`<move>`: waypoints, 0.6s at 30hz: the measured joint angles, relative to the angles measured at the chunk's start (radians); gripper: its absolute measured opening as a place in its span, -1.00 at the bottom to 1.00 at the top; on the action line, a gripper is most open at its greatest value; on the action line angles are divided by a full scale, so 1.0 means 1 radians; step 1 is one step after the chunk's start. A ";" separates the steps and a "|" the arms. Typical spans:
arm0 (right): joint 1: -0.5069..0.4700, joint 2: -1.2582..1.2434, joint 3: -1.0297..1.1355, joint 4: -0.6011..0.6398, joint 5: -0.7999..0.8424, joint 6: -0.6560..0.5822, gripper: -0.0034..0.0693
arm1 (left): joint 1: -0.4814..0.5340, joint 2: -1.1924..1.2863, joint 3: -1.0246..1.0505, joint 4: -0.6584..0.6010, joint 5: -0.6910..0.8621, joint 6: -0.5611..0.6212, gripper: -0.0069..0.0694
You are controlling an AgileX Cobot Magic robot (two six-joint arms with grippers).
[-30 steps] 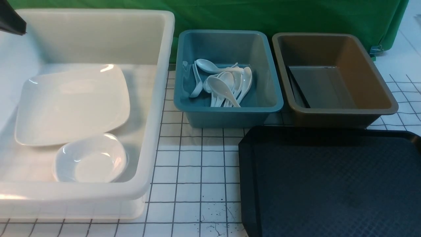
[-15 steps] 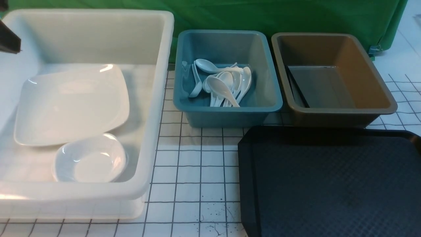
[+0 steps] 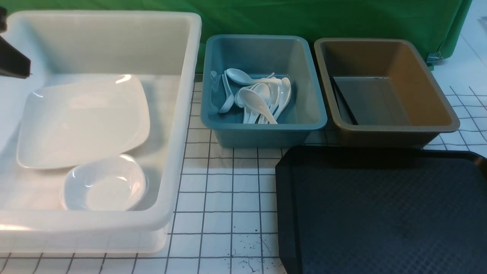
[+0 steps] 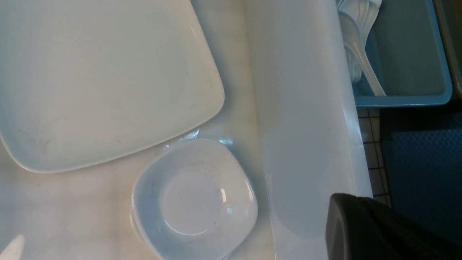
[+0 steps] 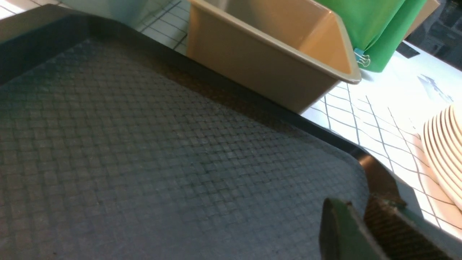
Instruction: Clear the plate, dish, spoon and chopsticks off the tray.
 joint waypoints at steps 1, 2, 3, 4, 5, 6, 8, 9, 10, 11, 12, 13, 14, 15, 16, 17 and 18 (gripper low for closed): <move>0.000 0.000 0.000 0.000 0.000 0.000 -0.45 | 0.000 0.000 0.000 0.000 0.000 0.001 -0.81; 0.000 0.000 0.000 0.000 0.000 0.000 -0.44 | 0.000 0.000 0.000 -0.026 0.000 0.006 -0.81; 0.000 0.000 0.000 0.000 0.000 0.001 -0.43 | 0.000 0.000 0.000 -0.041 -0.001 0.009 -0.81; 0.000 0.000 0.000 0.000 0.000 0.014 -0.43 | 0.000 0.000 0.000 -0.053 -0.001 0.011 -0.81; 0.000 0.000 0.000 -0.001 0.005 0.047 -0.42 | 0.000 0.000 0.000 -0.062 -0.001 0.013 -0.81; 0.000 0.000 0.000 -0.002 0.009 0.098 -0.41 | 0.000 0.000 0.000 -0.067 -0.001 0.017 -0.81; 0.000 0.000 -0.001 -0.003 0.012 0.225 -0.40 | 0.000 0.000 0.000 -0.068 -0.001 0.020 -0.81; 0.000 0.000 -0.001 -0.003 0.013 0.284 -0.40 | 0.000 0.000 0.000 -0.068 -0.001 0.021 -0.81; 0.000 0.000 -0.001 -0.003 0.013 0.351 -0.39 | 0.000 0.000 0.000 -0.068 -0.001 0.021 -0.81; 0.000 0.000 -0.001 -0.003 0.013 0.405 -0.39 | 0.000 0.000 0.000 -0.070 -0.001 0.021 -0.81; 0.000 0.000 -0.001 -0.003 0.013 0.441 -0.38 | 0.000 0.000 0.000 -0.072 -0.001 0.022 -0.81; 0.000 0.000 -0.001 -0.003 0.013 0.467 -0.37 | -0.002 0.000 0.000 -0.077 -0.001 0.022 -0.81; 0.000 0.000 -0.001 -0.003 0.013 0.477 -0.37 | -0.007 0.000 0.000 -0.077 -0.002 0.022 -0.81; 0.000 0.000 -0.001 -0.003 0.013 0.477 -0.37 | -0.011 -0.001 0.000 -0.077 -0.002 0.022 -0.81; 0.000 0.000 -0.001 -0.003 0.013 0.483 -0.36 | -0.022 -0.002 0.000 -0.076 -0.003 0.022 -0.81; 0.000 0.000 -0.001 -0.003 0.013 0.489 -0.36 | -0.048 -0.008 0.005 -0.074 -0.004 0.022 -0.81; 0.000 0.000 -0.001 -0.003 0.013 0.490 -0.36 | -0.071 -0.017 0.012 -0.068 -0.007 0.023 -0.81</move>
